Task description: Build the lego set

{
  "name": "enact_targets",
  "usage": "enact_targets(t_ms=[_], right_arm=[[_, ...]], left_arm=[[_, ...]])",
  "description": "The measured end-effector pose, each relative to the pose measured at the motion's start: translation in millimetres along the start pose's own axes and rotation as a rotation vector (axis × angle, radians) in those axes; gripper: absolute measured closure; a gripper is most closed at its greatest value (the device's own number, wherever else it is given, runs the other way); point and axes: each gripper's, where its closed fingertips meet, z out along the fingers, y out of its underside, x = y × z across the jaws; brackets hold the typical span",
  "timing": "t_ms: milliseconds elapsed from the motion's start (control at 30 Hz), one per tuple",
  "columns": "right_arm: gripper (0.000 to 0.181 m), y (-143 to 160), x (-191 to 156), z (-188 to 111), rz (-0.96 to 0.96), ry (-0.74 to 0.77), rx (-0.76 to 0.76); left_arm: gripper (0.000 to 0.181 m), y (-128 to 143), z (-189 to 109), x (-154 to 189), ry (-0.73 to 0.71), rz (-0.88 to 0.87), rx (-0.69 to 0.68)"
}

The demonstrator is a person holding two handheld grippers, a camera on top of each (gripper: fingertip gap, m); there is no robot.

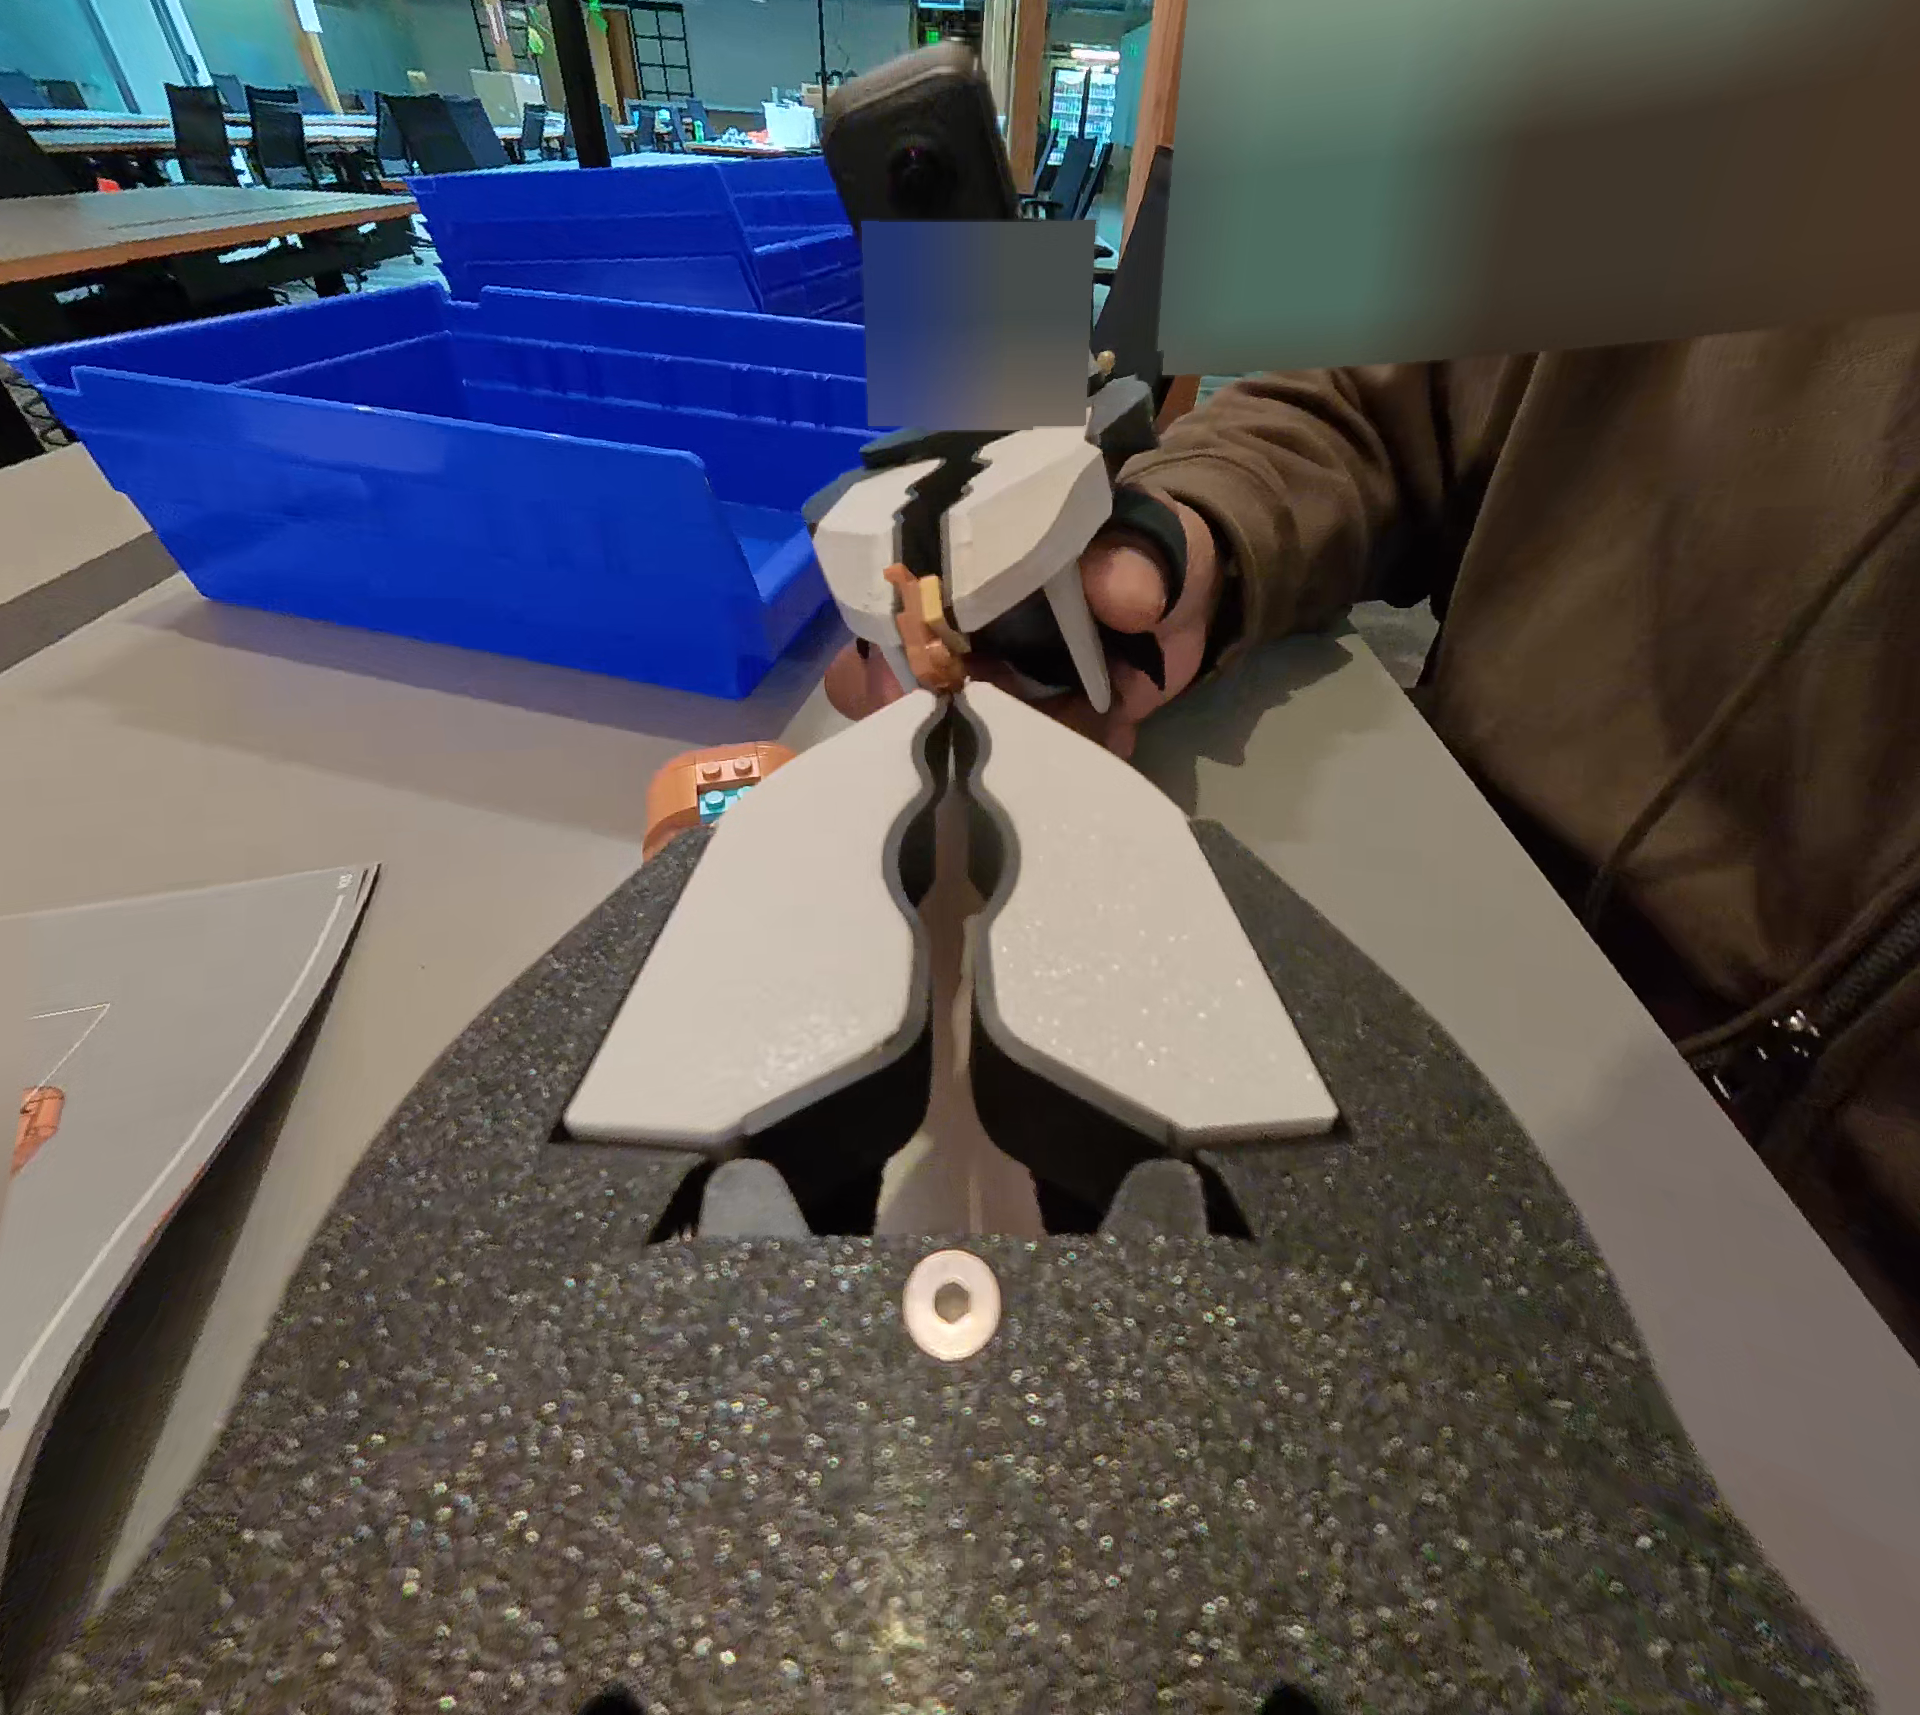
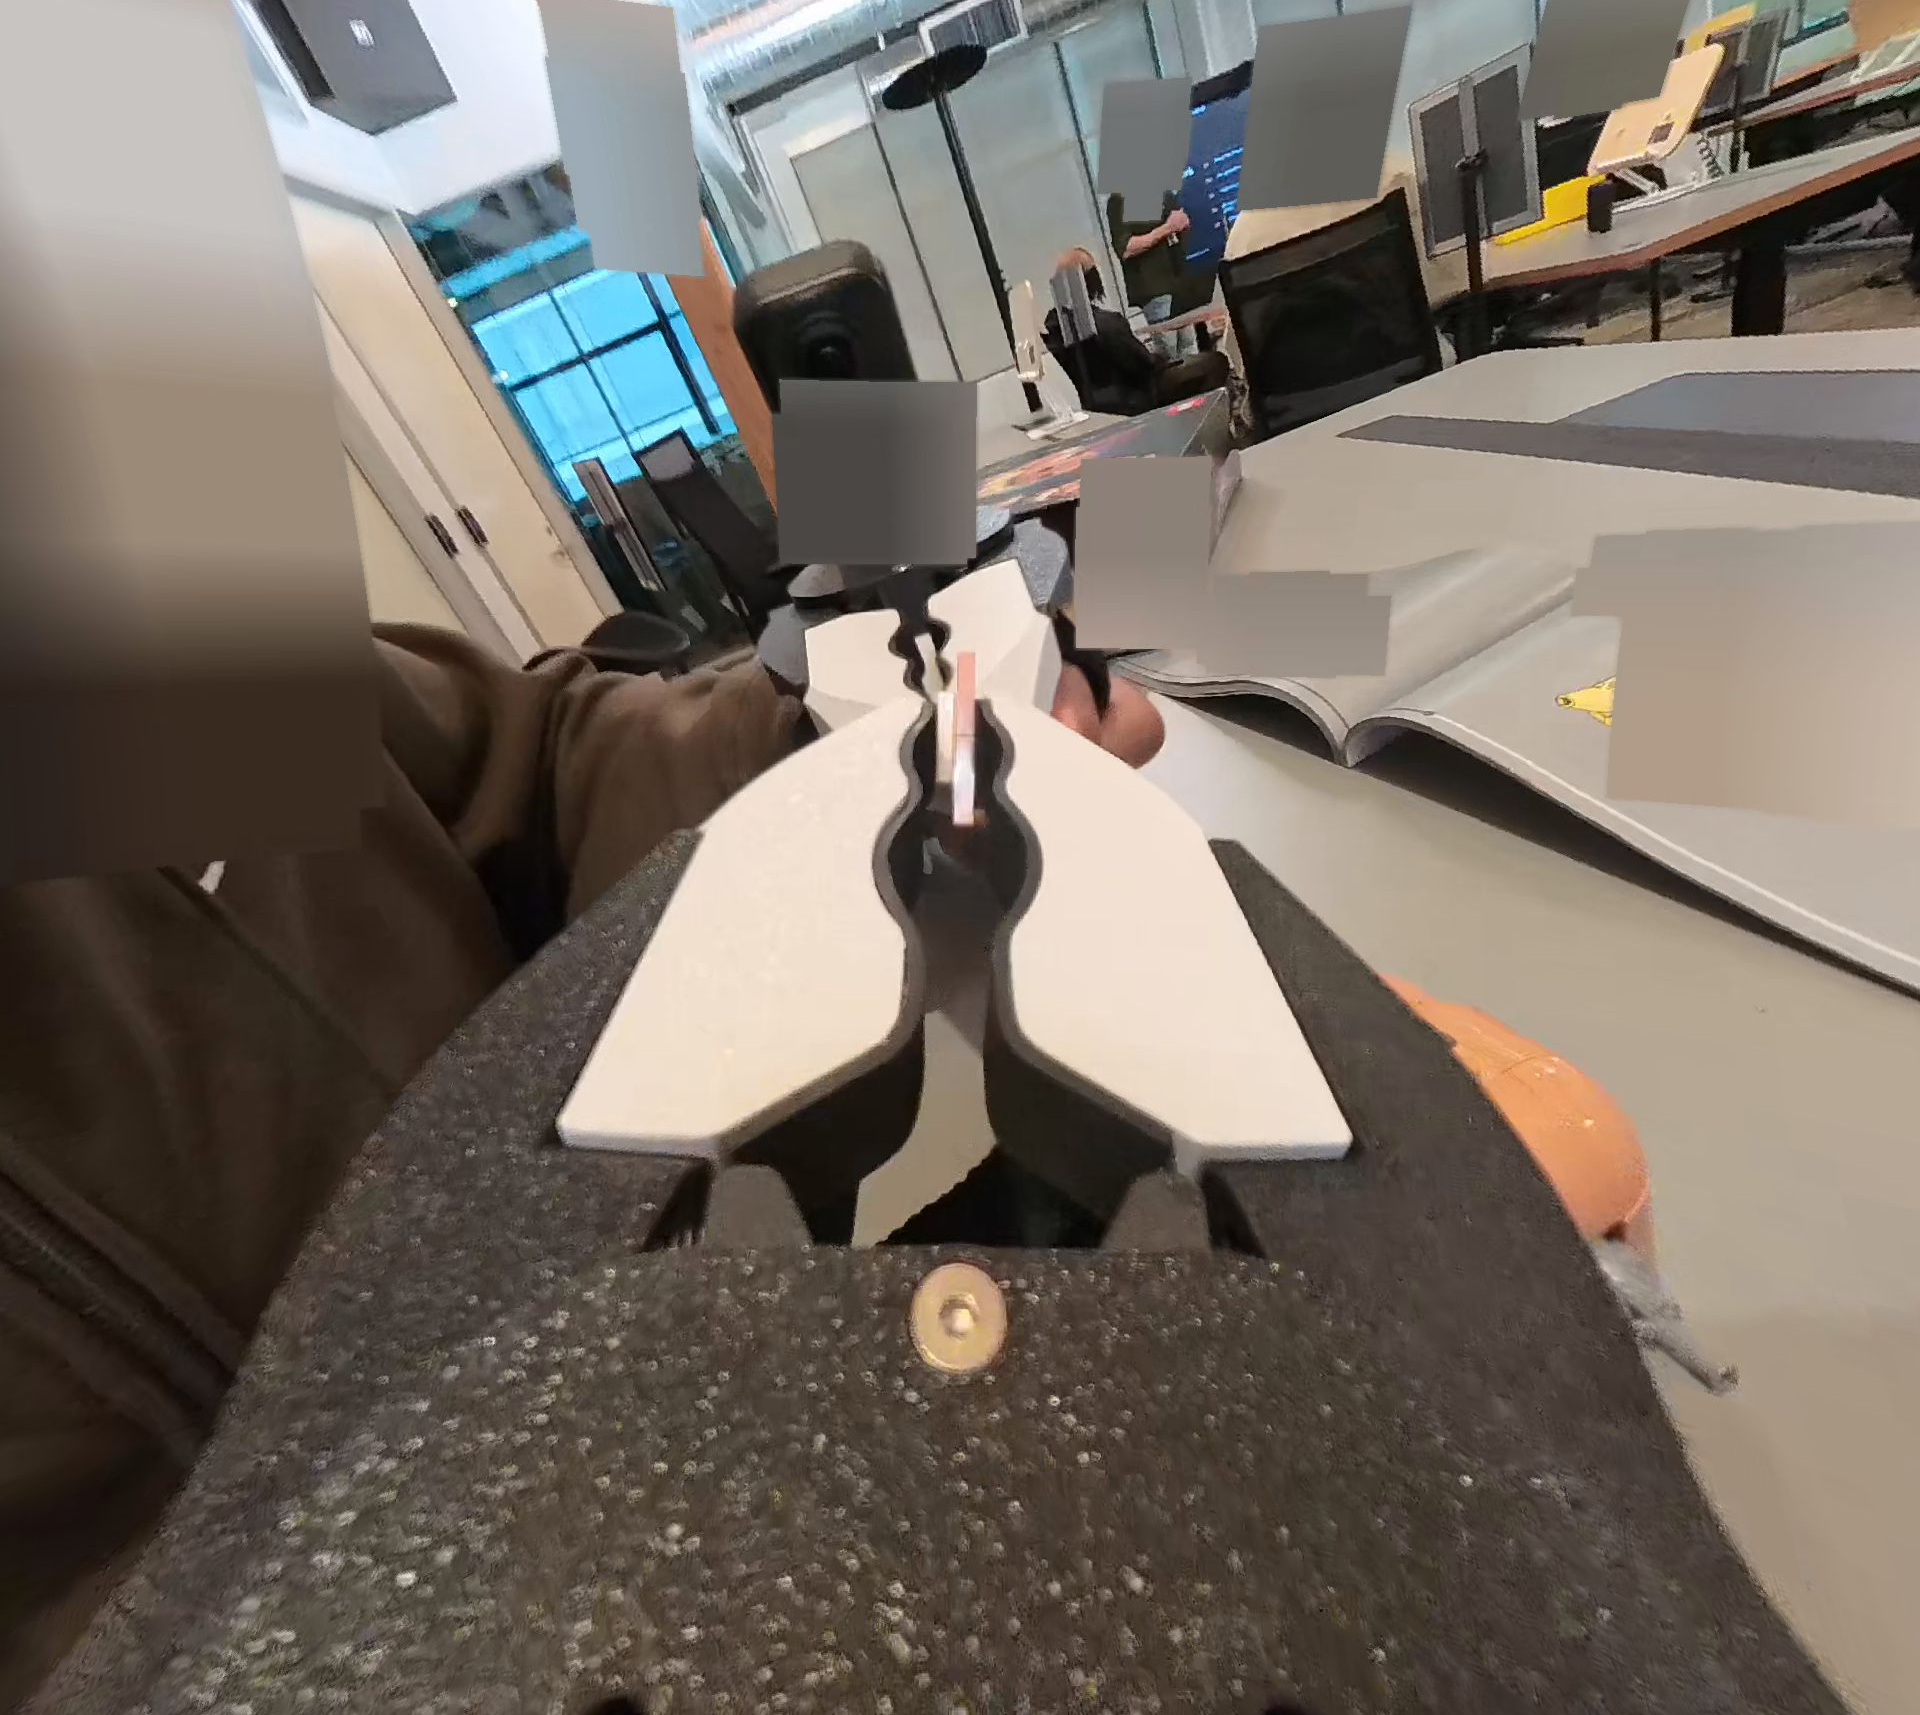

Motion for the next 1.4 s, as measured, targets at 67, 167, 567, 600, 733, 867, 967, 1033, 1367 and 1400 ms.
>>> enact_targets(t_ms=[67, 167, 567, 600, 733, 867, 967, 1033, 1367, 1400], right_arm=[[0.175, -0.5, 1.9, -0.3, 0.047, -0.006, 0.018], [0.175, 0.1, 4.4, -0.3, 0.098, -0.009, 0.037], [0.170, 1.2, 9.2, 0.2, 0.113, 0.010, 0.027], [0.165, 2.4, 10.3, 0.6, 0.114, 0.013, 0.016], [0.155, 2.0, 11.8, 0.0, 0.125, 0.006, 0.005], [0.152, -2.6, 11.0, -2.0, 0.126, -0.004, 0.009], [0.155, -3.5, 12.5, -3.1, 0.134, 0.006, 0.002], [0.158, -2.0, 12.5, -3.0, 0.129, 0.011, -0.014], [0.164, 0.0, 9.3, -2.9, -0.185, 0.107, -0.100], [0.164, 0.2, 10.3, -3.0, -0.222, 0.127, -0.108]], left_arm=[[0.177, 0.7, 1.2, -1.6, -0.007, -0.021, 0.000], [0.170, -0.3, 2.8, -1.2, 0.000, -0.052, 0.011], [0.177, -4.6, 4.1, -5.8, 0.029, -0.243, 0.089], [0.177, -6.3, 3.6, -5.5, 0.040, -0.268, 0.102], [0.177, -7.0, 1.0, -7.3, 0.048, -0.312, 0.102], [0.177, -2.6, -1.3, -10.0, 0.047, -0.336, 0.071], [0.178, -0.4, -0.3, -6.8, 0.061, -0.327, 0.048], [0.178, 0.4, 0.3, -4.6, 0.070, -0.321, 0.035], [0.178, -2.1, -5.0, -10.5, 0.094, -0.454, 0.074], [0.178, -1.4, -4.7, -10.2, 0.094, -0.459, 0.069]])
